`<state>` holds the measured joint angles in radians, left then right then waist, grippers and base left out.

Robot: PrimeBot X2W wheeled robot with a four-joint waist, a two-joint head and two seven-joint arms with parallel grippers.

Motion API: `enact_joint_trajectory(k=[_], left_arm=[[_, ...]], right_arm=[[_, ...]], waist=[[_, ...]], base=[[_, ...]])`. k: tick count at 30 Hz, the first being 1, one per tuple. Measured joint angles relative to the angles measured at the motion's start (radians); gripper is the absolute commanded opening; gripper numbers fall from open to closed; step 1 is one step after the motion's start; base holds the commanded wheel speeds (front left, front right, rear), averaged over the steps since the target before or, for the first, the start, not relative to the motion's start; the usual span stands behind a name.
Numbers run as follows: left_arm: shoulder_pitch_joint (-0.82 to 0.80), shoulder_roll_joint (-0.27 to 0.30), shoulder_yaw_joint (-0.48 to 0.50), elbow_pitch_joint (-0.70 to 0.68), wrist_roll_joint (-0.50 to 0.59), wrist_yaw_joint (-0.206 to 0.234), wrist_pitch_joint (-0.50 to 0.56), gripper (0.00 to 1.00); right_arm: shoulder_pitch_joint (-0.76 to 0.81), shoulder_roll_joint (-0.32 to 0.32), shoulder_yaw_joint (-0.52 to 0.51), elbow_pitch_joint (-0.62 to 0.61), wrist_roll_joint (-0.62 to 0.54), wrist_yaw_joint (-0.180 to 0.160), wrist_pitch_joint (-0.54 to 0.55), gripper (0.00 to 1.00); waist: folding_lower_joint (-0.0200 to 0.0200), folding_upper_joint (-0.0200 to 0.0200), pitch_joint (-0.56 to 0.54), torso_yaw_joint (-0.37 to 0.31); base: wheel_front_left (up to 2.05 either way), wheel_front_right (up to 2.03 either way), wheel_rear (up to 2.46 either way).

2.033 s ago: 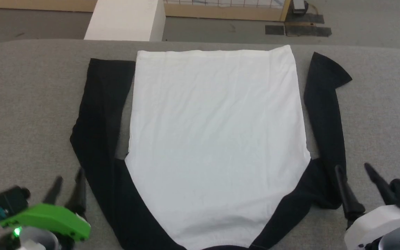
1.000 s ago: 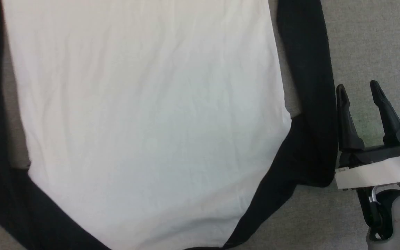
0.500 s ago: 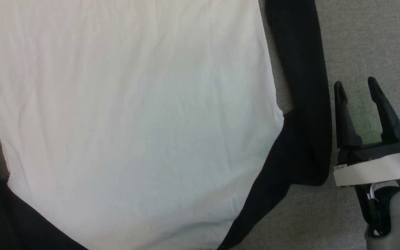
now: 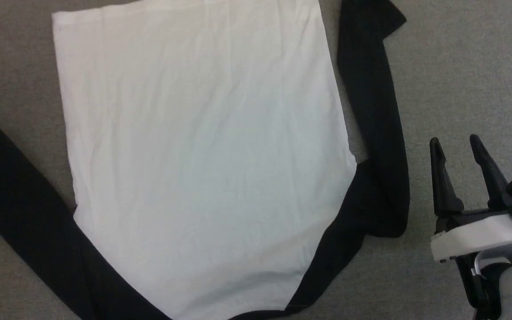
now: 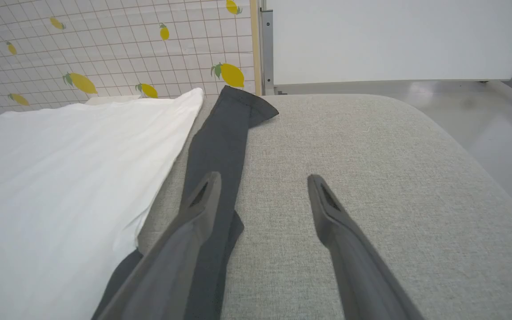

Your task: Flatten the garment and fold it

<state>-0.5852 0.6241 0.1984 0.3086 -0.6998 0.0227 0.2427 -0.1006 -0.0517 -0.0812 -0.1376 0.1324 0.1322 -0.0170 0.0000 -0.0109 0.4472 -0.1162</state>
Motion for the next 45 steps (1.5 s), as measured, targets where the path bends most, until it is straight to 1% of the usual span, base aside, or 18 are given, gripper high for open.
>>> enact_joint_trajectory(k=[2, 5, 10, 11, 13, 14, 15, 18, 22, 24, 26, 28, 31, 37, 42, 45], left_arm=[[0.034, 0.000, -0.001, -0.041, -0.010, -0.019, -0.001, 0.00], [0.089, -0.005, -0.010, -0.123, -0.016, -0.030, 0.008, 0.00], [0.145, -0.054, -0.049, -0.296, -0.035, -0.032, 0.049, 0.00], [0.181, -0.091, -0.120, -0.435, -0.050, -0.032, 0.103, 0.00], [0.195, -0.103, -0.178, -0.514, -0.042, -0.037, 0.131, 0.00], [0.197, -0.119, -0.204, -0.549, -0.043, -0.040, 0.142, 0.00], [0.198, -0.133, -0.231, -0.576, -0.043, -0.040, 0.148, 0.00], [0.197, -0.210, -0.341, -0.654, -0.044, -0.042, 0.169, 0.00], [0.197, -0.304, -0.477, -0.678, -0.044, -0.050, 0.177, 0.00], [0.197, -0.356, -0.545, -0.665, -0.044, -0.058, 0.178, 0.00], [0.201, -0.395, -0.594, -0.631, -0.044, -0.065, 0.171, 0.00], [0.213, -0.434, -0.638, -0.574, -0.043, -0.075, 0.151, 0.00], [0.235, -0.474, -0.694, -0.476, -0.041, -0.089, 0.128, 0.00], [0.237, -0.500, -0.808, -0.243, 0.017, -0.119, 0.089, 0.00], [0.228, -0.517, -0.866, -0.080, 0.032, -0.135, 0.068, 0.00], [0.214, -0.523, -0.899, -0.007, 0.036, -0.138, 0.067, 0.00]], right_arm=[[0.024, 0.000, -0.007, 0.004, 0.001, 0.000, 0.004, 1.00], [0.058, 0.000, -0.020, 0.005, 0.004, 0.000, 0.013, 1.00], [0.105, 0.000, -0.036, -0.010, 0.011, 0.000, 0.027, 1.00], [0.131, 0.000, -0.045, -0.018, 0.019, 0.000, 0.036, 1.00], [0.141, 0.000, -0.048, -0.026, 0.021, 0.000, 0.044, 1.00], [0.145, 0.000, -0.047, -0.029, 0.022, 0.000, 0.045, 1.00], [0.146, 0.000, -0.045, -0.032, 0.025, 0.000, 0.048, 1.00], [0.147, 0.000, -0.037, -0.040, 0.026, 0.000, 0.055, 1.00], [0.147, 0.000, -0.026, -0.043, 0.026, 0.000, 0.061, 1.00], [0.147, 0.000, -0.019, -0.044, 0.026, 0.000, 0.062, 1.00], [0.147, 0.000, -0.012, -0.047, 0.026, 0.000, 0.065, 1.00], [0.146, 0.000, -0.004, -0.048, 0.026, 0.000, 0.070, 1.00], [0.143, 0.000, 0.009, -0.048, 0.026, 0.000, 0.071, 1.00], [0.124, 0.000, 0.034, -0.037, 0.026, 0.000, 0.070, 1.00], [0.107, 0.000, 0.050, -0.018, 0.026, 0.000, 0.066, 1.00], [0.104, 0.000, 0.053, -0.006, 0.026, 0.000, 0.062, 1.00]], waist=[[-0.0001, 0.0000, -0.043, 0.012], [0.0000, 0.0000, -0.102, 0.028], [-0.0001, 0.0000, -0.186, 0.055], [-0.0001, 0.0000, -0.241, 0.075], [-0.0001, 0.0000, -0.267, 0.087], [-0.0001, 0.0000, -0.280, 0.093], [-0.0001, 0.0000, -0.289, 0.097], [-0.0001, 0.0000, -0.316, 0.114], [-0.0001, 0.0000, -0.333, 0.126], [-0.0001, 0.0000, -0.332, 0.125], [-0.0001, 0.0000, -0.328, 0.120], [-0.0001, 0.0000, -0.321, 0.112], [-0.0001, 0.0000, -0.308, 0.100], [-0.0001, 0.0000, -0.282, 0.070], [-0.0001, 0.0000, -0.259, 0.045], [-0.0001, 0.0000, -0.249, 0.033]], base=[[0.00, 0.00, 0.00], [0.00, 0.00, 0.00], [0.00, 0.00, 0.00], [0.00, 0.00, 0.00], [0.00, 0.00, 0.00], [0.00, 0.00, 0.00], [0.00, 0.00, 0.00], [0.00, 0.00, 0.00], [0.00, 0.00, 0.00], [0.00, 0.00, 0.00], [0.00, 0.00, 0.00], [0.00, 0.00, 0.00], [0.00, 0.00, 0.00], [0.00, 0.00, 0.00], [0.00, 0.00, 0.00], [0.00, 0.00, 0.00]])
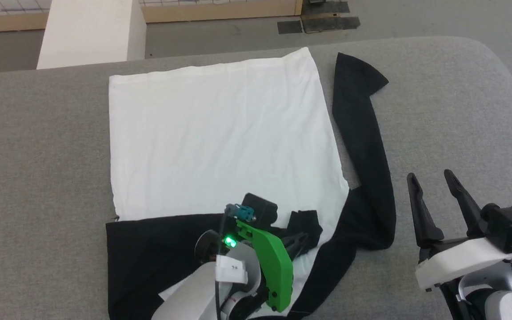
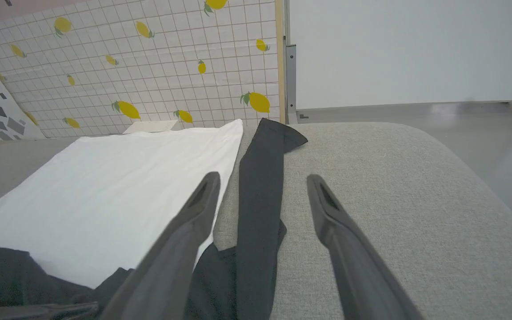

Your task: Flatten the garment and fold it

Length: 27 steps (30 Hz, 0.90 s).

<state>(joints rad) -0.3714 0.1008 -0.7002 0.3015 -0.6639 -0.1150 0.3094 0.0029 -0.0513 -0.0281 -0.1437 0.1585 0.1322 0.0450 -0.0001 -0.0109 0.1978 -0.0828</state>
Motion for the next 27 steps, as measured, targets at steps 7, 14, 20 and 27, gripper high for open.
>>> enact_joint_trajectory(k=[7, 14, 20, 27], left_arm=[[-0.009, -0.002, 0.012, -0.001, -0.022, -0.008, -0.111, 1.00], [0.003, 0.077, 0.196, -0.127, 0.027, 0.093, -0.404, 1.00], [0.044, 0.167, 0.327, -0.165, 0.123, 0.220, -0.543, 1.00], [0.057, 0.177, 0.457, -0.221, 0.197, 0.253, -0.564, 1.00]], right_arm=[[-0.004, 0.000, -0.009, 0.016, -0.002, 0.000, -0.001, 1.00], [-0.103, 0.000, -0.053, 0.048, -0.035, 0.000, 0.036, 1.00], [-0.292, -0.006, -0.108, 0.163, -0.044, 0.000, 0.136, 1.00], [-0.595, -0.032, -0.213, 0.378, -0.072, 0.000, 0.278, 1.00]], waist=[[0.0000, 0.0000, 0.002, 0.005], [0.0000, 0.0000, 0.012, 0.044], [0.0000, 0.0000, 0.060, 0.077], [0.0000, 0.0000, 0.156, 0.117]], base=[[0.00, 0.00, 0.00], [0.00, 0.00, 0.00], [0.00, 0.00, 0.00], [0.00, 0.00, 0.00]])
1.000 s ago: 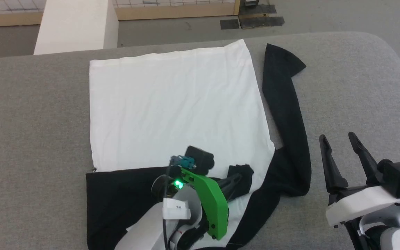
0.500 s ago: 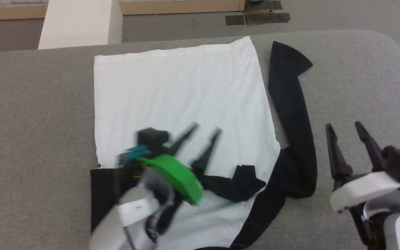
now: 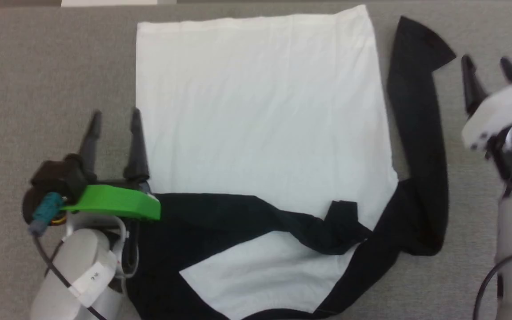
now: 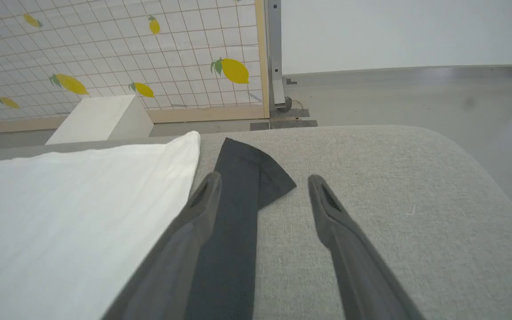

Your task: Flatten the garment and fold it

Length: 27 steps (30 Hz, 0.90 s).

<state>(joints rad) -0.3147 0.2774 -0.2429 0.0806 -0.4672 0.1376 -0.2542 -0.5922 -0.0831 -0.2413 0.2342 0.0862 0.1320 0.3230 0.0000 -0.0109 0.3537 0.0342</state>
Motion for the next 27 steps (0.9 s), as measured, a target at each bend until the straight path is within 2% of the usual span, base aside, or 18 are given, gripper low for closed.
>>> enact_joint_trajectory(k=[3, 6, 11, 17, 18, 19, 21, 22, 25, 27], left_arm=[[-0.001, -0.023, 0.065, -0.043, 0.033, -0.001, -0.003, 1.00], [-0.002, -0.056, 0.113, -0.068, 0.068, -0.020, -0.003, 1.00], [-0.010, -0.113, 0.163, -0.076, 0.107, -0.075, -0.003, 1.00], [-0.024, -0.163, 0.212, -0.068, 0.139, -0.130, -0.003, 1.00], [-0.024, -0.170, 0.220, -0.063, 0.142, -0.138, -0.003, 1.00], [-0.024, -0.175, 0.226, -0.060, 0.142, -0.144, -0.003, 1.00], [-0.024, -0.184, 0.239, -0.052, 0.148, -0.159, -0.003, 1.00], [-0.024, -0.188, 0.245, -0.048, 0.151, -0.165, -0.003, 1.00], [-0.022, -0.195, 0.264, -0.035, 0.174, -0.179, -0.003, 1.00], [-0.020, -0.202, 0.272, -0.025, 0.178, -0.189, -0.003, 1.00]], right_arm=[[-0.118, -0.018, -0.020, 0.082, -0.027, 0.000, 0.050, 1.00], [-0.220, -0.026, -0.030, 0.148, -0.060, 0.000, 0.090, 1.00], [-0.344, -0.034, -0.058, 0.242, -0.131, 0.000, 0.156, 1.00], [-0.422, -0.052, -0.049, 0.309, -0.206, 0.000, 0.238, 1.00], [-0.433, -0.057, -0.051, 0.312, -0.219, 0.000, 0.254, 0.96], [-0.444, -0.060, -0.053, 0.313, -0.230, 0.000, 0.268, 0.55], [-0.463, -0.065, -0.060, 0.311, -0.256, 0.000, 0.304, 0.15], [-0.465, -0.065, -0.060, 0.308, -0.264, 0.000, 0.310, 0.00], [-0.459, -0.065, -0.073, 0.300, -0.272, 0.000, 0.316, 0.00], [-0.433, -0.065, -0.084, 0.288, -0.267, 0.000, 0.281, 0.00]], waist=[[0.0000, 0.0000, 0.049, 0.019], [0.0000, 0.0000, 0.101, 0.038], [0.0001, 0.0000, 0.183, 0.073], [0.0001, 0.0000, 0.258, 0.116], [0.0002, 0.0000, 0.267, 0.124], [0.0001, 0.0000, 0.272, 0.130], [0.0001, 0.0000, 0.282, 0.144], [0.0002, 0.0000, 0.284, 0.148], [0.0001, 0.0000, 0.278, 0.154], [0.0002, 0.0000, 0.265, 0.154]], base=[[0.00, 0.00, 0.00], [0.00, 0.00, 0.00], [0.00, 0.00, 0.00], [0.00, 0.00, 0.00], [0.00, 0.00, 0.00], [0.00, 0.00, 0.00], [0.00, 0.00, 0.00], [0.00, 0.00, 0.00], [0.00, 0.00, 0.00], [0.00, 0.00, 0.00]])
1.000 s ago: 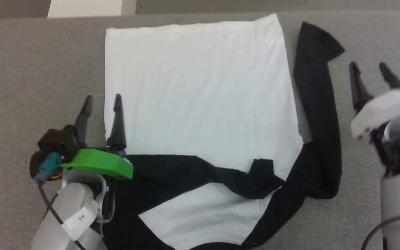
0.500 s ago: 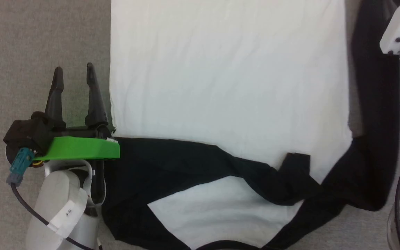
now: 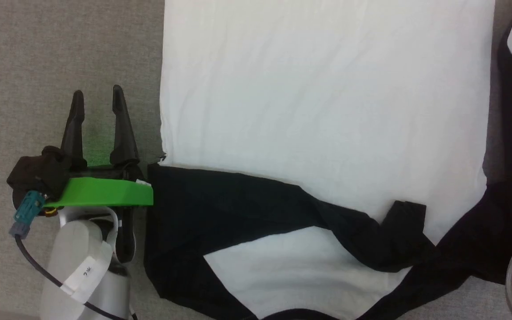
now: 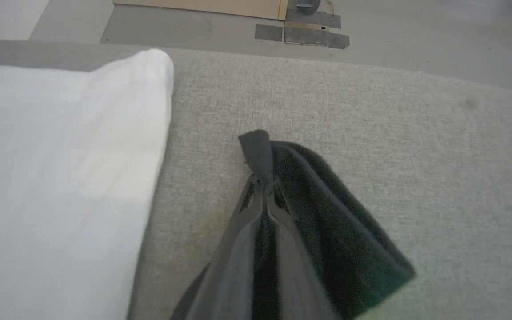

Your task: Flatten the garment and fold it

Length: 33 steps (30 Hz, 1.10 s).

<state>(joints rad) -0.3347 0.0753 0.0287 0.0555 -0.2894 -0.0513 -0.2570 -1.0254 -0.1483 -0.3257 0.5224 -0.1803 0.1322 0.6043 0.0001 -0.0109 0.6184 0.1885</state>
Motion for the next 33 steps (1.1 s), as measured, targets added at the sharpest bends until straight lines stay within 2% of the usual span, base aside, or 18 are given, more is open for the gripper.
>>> enact_joint_trajectory(k=[6, 12, 13, 14, 16, 19, 22, 25, 28, 33], left_arm=[[0.037, -0.008, 0.028, 0.030, 0.026, -0.011, 0.000, 1.00], [0.116, -0.011, 0.058, 0.041, 0.040, -0.018, 0.000, 1.00], [0.129, -0.011, 0.061, 0.041, 0.049, -0.018, 0.000, 1.00], [0.164, -0.010, 0.070, 0.043, 0.061, -0.020, 0.000, 1.00], [0.182, -0.009, 0.072, 0.045, 0.063, -0.020, 0.000, 1.00], [0.198, -0.006, 0.071, 0.050, 0.069, -0.019, 0.000, 1.00], [0.207, -0.005, 0.066, 0.055, 0.068, -0.020, 0.000, 1.00], [0.214, -0.005, 0.057, 0.067, 0.065, -0.023, 0.000, 1.00], [0.216, -0.005, 0.047, 0.083, 0.063, -0.028, 0.000, 1.00], [0.223, -0.002, 0.039, 0.094, 0.059, -0.028, 0.000, 1.00]], right_arm=[[0.132, 0.004, -0.012, -0.069, 0.079, 0.000, -0.154, 0.00], [0.295, 0.006, 0.022, -0.248, 0.202, 0.000, -0.194, 0.00], [0.328, 0.006, 0.044, -0.293, 0.226, 0.000, -0.178, 0.00], [0.425, -0.004, 0.111, -0.446, 0.275, 0.000, -0.112, 0.00], [0.482, -0.012, 0.155, -0.584, 0.314, 0.000, -0.060, 0.00], [0.537, -0.025, 0.207, -0.763, 0.349, 0.000, 0.009, 0.00], [0.576, -0.038, 0.261, -0.891, 0.366, 0.000, 0.069, 0.00], [0.606, -0.044, 0.323, -0.967, 0.381, 0.000, 0.105, 0.00], [0.626, -0.049, 0.409, -0.988, 0.393, 0.000, 0.126, 0.00], [0.644, -0.039, 0.625, -0.975, 0.435, 0.000, 0.135, 0.00]], waist=[[0.0000, 0.0000, -0.068, -0.008], [0.0000, 0.0000, -0.173, -0.033], [-0.0001, 0.0000, -0.193, -0.039], [-0.0001, 0.0000, -0.250, -0.055], [-0.0001, 0.0000, -0.289, -0.067], [-0.0002, 0.0000, -0.338, -0.085], [-0.0002, 0.0000, -0.381, -0.099], [-0.0002, 0.0000, -0.419, -0.110], [-0.0002, 0.0000, -0.445, -0.114], [-0.0002, 0.0000, -0.466, -0.101]], base=[[0.00, 0.00, 0.00], [0.00, 0.00, 0.00], [0.00, 0.00, 0.00], [0.00, 0.00, 0.00], [0.00, 0.00, 0.00], [0.00, 0.00, 0.00], [0.00, 0.00, 0.00], [0.00, 0.00, 0.00], [0.00, 0.00, 0.00], [0.00, 0.00, 0.00]])
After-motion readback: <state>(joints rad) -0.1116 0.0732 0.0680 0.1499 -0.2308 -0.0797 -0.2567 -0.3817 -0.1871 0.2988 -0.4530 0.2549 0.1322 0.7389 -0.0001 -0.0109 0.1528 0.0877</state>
